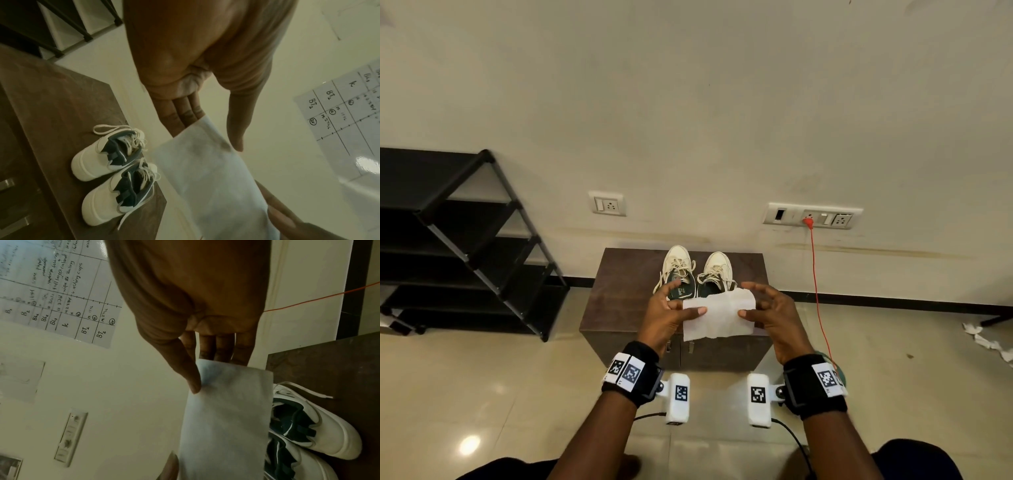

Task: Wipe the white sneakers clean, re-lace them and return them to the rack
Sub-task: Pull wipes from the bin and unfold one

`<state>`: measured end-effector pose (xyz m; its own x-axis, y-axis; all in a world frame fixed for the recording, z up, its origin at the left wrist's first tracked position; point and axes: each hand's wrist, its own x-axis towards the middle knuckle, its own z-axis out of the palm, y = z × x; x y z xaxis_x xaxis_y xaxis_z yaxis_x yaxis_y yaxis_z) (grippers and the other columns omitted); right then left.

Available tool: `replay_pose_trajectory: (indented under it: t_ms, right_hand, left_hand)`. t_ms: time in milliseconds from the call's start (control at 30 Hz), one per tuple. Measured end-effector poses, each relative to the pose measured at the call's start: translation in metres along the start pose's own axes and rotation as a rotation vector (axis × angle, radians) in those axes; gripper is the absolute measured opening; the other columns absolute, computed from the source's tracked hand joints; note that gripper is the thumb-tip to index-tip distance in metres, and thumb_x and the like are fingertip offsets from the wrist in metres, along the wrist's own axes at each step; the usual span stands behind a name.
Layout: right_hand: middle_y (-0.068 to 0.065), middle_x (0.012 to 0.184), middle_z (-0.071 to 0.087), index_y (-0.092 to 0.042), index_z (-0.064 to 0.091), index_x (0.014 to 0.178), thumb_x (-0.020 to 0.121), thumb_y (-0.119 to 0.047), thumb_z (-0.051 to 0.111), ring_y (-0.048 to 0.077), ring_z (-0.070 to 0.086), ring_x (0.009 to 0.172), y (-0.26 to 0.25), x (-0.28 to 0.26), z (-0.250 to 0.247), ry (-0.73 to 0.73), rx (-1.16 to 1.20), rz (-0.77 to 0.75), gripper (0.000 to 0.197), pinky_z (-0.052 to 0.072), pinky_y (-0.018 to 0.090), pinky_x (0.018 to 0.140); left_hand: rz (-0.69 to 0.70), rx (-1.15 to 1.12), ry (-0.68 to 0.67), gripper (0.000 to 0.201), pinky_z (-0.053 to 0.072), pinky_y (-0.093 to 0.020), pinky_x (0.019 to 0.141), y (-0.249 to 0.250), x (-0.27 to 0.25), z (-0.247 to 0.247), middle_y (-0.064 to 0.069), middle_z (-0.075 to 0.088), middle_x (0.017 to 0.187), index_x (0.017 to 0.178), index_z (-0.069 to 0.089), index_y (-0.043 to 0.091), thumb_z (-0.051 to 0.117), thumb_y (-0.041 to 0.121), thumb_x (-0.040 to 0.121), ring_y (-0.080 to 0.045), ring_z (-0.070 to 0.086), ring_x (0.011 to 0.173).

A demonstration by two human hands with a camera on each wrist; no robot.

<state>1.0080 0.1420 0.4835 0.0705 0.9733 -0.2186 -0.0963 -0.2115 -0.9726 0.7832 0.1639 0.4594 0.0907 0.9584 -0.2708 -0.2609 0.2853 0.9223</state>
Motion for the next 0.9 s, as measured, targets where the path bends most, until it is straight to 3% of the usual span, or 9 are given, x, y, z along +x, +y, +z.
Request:
replay_pose_trajectory:
  t_ms: [133,233,300,400,500,600,667,767,900]
  right_hand:
    - [0.012,0.106,0.076,-0.003,0.073,0.109,0.07,0.018,0.076,0.027,0.073,0.097,0.004,0.005,-0.004,0.007,-0.144,-0.06,0.045,0.062,0.032,0.071]
    - [0.016,0.094,0.075,0.0,0.075,0.1,0.064,0.017,0.082,0.022,0.073,0.084,0.004,0.008,-0.003,0.017,-0.316,-0.091,0.04,0.059,0.022,0.067]
    - [0.011,0.087,0.075,-0.004,0.077,0.093,0.067,0.01,0.085,0.015,0.071,0.077,0.003,0.009,-0.001,0.044,-0.452,-0.122,0.031,0.056,0.016,0.063]
    - [0.002,0.079,0.074,-0.018,0.077,0.083,0.075,-0.005,0.086,0.018,0.07,0.074,0.006,0.011,-0.002,0.097,-0.557,-0.154,0.017,0.057,0.022,0.066]
    - [0.003,0.079,0.072,-0.016,0.076,0.083,0.08,-0.013,0.083,0.013,0.067,0.071,0.006,0.016,-0.004,0.109,-0.54,-0.14,0.008,0.053,0.023,0.064]
    - [0.005,0.092,0.075,-0.005,0.076,0.093,0.087,-0.01,0.075,0.011,0.068,0.081,-0.002,0.017,-0.005,0.043,-0.36,-0.079,0.008,0.055,0.021,0.071]
    - [0.006,0.09,0.075,-0.002,0.074,0.091,0.092,-0.012,0.07,0.015,0.067,0.081,-0.007,0.016,-0.003,-0.001,-0.203,-0.023,0.011,0.055,0.023,0.068]
    - [0.006,0.087,0.072,0.003,0.069,0.094,0.097,-0.022,0.064,0.019,0.065,0.082,-0.012,0.014,0.002,-0.025,-0.069,0.028,0.025,0.055,0.031,0.068]
    - [0.008,0.091,0.074,0.002,0.07,0.104,0.101,-0.026,0.059,0.016,0.07,0.08,-0.018,0.011,0.011,-0.066,-0.027,0.048,0.031,0.06,0.033,0.066]
  left_hand:
    - [0.088,0.251,-0.116,0.056,0.062,-0.034,0.078,0.0,0.002,-0.005,-0.013,0.076,0.106,0.114,0.071,0.006,0.091,-0.004,0.062,-0.028,0.074,0.099]
    - [0.175,0.438,-0.084,0.037,0.061,-0.029,0.078,-0.003,0.007,-0.006,-0.006,0.077,0.101,0.093,0.078,0.006,0.094,0.001,0.06,-0.024,0.073,0.097]
    - [0.221,0.532,-0.068,0.025,0.061,-0.03,0.076,-0.002,0.008,-0.004,-0.003,0.078,0.092,0.084,0.08,0.009,0.093,0.005,0.064,-0.022,0.074,0.09]
    - [0.256,0.62,-0.053,0.014,0.06,-0.034,0.072,-0.002,0.01,-0.005,0.001,0.077,0.081,0.078,0.081,0.016,0.093,0.016,0.069,-0.02,0.072,0.079]
    - [0.279,0.613,-0.073,0.015,0.054,-0.035,0.067,0.004,0.008,-0.005,-0.001,0.076,0.077,0.076,0.08,0.013,0.091,0.023,0.072,-0.024,0.069,0.075]
    - [0.274,0.575,-0.092,0.029,0.047,-0.019,0.065,0.01,0.005,-0.005,-0.016,0.072,0.083,0.069,0.072,-0.003,0.089,0.02,0.074,-0.022,0.063,0.075]
    - [0.19,0.515,-0.143,0.043,0.051,-0.027,0.069,0.011,0.004,-0.007,-0.015,0.073,0.084,0.064,0.065,-0.005,0.09,0.029,0.072,-0.025,0.067,0.079]
    - [0.087,0.403,-0.19,0.053,0.051,-0.033,0.065,0.014,0.0,-0.002,-0.012,0.07,0.079,0.075,0.064,-0.007,0.091,0.038,0.07,-0.023,0.066,0.076]
    - [0.024,0.169,-0.16,0.046,0.057,-0.029,0.064,0.021,-0.012,0.013,-0.009,0.074,0.091,0.101,0.066,-0.003,0.089,0.022,0.07,-0.02,0.069,0.079]
